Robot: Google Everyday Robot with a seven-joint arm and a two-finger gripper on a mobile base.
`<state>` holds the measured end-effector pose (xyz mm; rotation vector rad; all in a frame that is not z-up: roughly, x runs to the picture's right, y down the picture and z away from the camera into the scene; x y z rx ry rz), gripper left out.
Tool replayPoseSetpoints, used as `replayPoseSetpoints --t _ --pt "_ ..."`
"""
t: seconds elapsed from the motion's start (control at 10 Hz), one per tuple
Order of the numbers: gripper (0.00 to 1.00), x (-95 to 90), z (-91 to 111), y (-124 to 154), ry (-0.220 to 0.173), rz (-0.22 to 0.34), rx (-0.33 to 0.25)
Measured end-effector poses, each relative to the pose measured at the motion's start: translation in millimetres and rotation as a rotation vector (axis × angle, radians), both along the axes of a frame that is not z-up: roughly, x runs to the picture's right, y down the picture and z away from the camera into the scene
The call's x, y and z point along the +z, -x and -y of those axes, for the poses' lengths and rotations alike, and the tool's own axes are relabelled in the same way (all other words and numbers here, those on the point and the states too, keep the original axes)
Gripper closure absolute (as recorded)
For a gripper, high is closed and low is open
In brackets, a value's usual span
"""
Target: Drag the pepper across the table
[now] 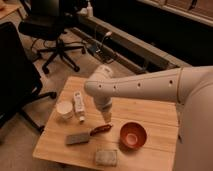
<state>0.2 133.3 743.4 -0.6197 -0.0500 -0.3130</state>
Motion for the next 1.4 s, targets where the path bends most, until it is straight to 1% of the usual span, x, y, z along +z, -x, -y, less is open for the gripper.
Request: replayPoseSetpoints --t 0.1,0.2,0.3,0.5,0.6,0.8,0.9,1.0,1.2,1.4 --pt "0.35 1.8 -16 -5 0.022 -0.002 0.012" --pt "0.35 4.3 -25 -9 0.036 -0.001 0.022" --pt "0.35 8.6 -38 -12 0.057 0.001 0.035" --pt "0.35 17.4 -57 -15 0.098 0.011 0.054" --pt "0.35 20.5 -62 -15 0.113 0.023 0.062" --pt "0.35 28.1 -67 -5 0.142 0.076 0.105" --pt "0.35 30.9 -69 0 0.153 0.097 0.118" --pt "0.35 35.2 -75 7 0.175 0.123 0.126" --pt "0.35 39.3 -83 12 0.201 0.141 0.122" --pt "0.35 43.8 -91 10 0.223 0.145 0.11"
